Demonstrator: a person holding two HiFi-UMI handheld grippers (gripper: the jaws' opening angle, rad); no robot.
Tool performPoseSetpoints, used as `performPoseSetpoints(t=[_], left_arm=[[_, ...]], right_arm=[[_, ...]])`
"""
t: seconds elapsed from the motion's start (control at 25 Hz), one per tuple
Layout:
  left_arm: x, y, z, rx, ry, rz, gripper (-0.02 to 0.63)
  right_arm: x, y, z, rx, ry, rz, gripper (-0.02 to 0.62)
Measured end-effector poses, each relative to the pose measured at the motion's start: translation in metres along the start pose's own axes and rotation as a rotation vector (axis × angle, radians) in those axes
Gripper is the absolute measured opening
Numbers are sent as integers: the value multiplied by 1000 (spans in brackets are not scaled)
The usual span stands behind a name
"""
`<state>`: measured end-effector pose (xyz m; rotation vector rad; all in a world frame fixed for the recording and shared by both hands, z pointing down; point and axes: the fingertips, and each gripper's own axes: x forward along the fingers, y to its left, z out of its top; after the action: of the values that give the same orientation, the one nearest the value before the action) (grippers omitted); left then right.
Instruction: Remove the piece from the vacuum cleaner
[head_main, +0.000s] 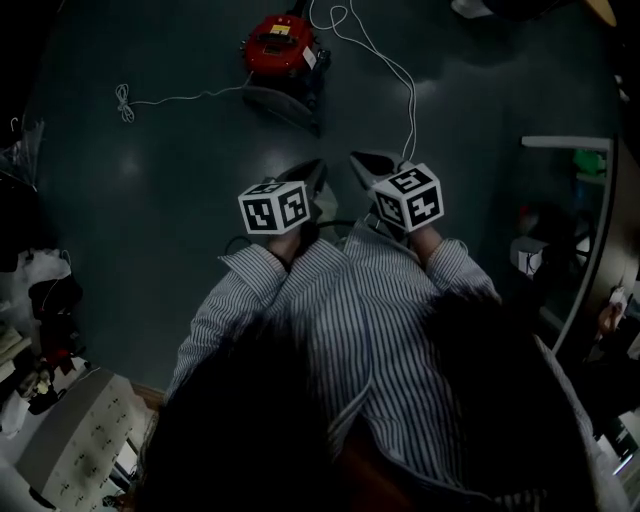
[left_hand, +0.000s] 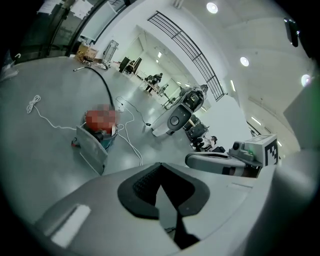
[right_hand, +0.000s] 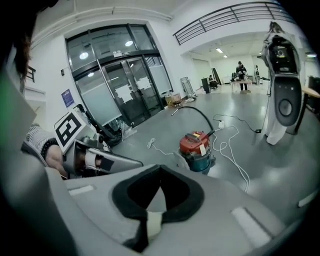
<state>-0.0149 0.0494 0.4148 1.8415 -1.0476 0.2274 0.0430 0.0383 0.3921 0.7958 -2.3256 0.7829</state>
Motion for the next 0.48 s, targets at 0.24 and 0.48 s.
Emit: performPoseSetpoints(t=[0.24,0.48], left_arm=[[29,35,52,-8,62,2,8],[62,63,63,-79,131,5,8]], right_arm=[[44,-28,55,37,-6,-28,2],[79,-56,61,89,68,-16,2]])
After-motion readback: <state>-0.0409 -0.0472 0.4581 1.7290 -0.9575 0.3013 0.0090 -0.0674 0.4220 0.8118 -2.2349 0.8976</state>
